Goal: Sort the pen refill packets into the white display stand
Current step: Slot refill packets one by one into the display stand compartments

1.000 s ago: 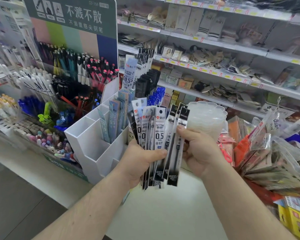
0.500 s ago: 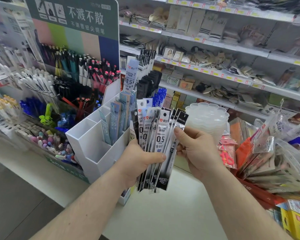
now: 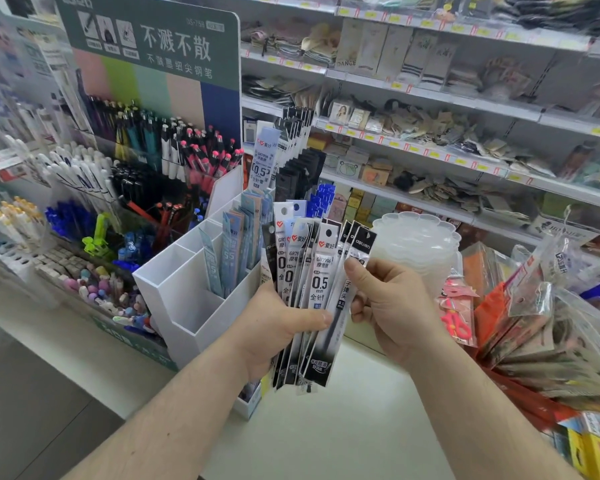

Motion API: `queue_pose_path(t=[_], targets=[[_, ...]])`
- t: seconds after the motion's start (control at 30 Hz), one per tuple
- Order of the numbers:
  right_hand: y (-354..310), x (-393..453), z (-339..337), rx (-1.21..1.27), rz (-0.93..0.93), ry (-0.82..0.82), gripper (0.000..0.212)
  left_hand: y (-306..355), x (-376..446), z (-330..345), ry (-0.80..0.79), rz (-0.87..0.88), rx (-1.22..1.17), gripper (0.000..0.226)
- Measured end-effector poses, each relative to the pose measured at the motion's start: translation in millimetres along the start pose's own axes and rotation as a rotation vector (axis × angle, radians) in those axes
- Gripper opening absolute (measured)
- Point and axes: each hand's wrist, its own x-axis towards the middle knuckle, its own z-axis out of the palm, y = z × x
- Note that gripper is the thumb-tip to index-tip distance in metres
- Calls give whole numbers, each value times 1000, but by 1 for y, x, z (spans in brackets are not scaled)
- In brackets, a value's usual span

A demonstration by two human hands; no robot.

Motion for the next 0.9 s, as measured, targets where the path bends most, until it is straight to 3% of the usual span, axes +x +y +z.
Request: queue_pose_path(t=[0.1, 0.23, 0.3, 0.47, 0.7, 0.8, 0.9], targets=[[-7, 1, -4, -21, 62, -183, 43, 9, -2, -1, -26, 37, 12, 50], [-24, 2, 1, -74, 94, -270, 26, 21, -5, -6, -9, 69, 19, 50], [-34, 5, 5, -34, 78, -208, 15, 28, -5, -11, 61, 94, 16, 49], [-55, 22, 10, 122, 23, -50, 16, 54, -7, -21, 208, 223, -16, 16], [-97, 68, 27, 40, -169, 177, 9, 86, -9, -44, 346, 341, -88, 19], [-112, 92, 50, -113, -233, 225, 14, 91, -6, -49, 374, 345, -56, 42], [-118, 118, 68, -222, -233, 265, 15, 92, -4, -54, 364, 344, -60, 33]])
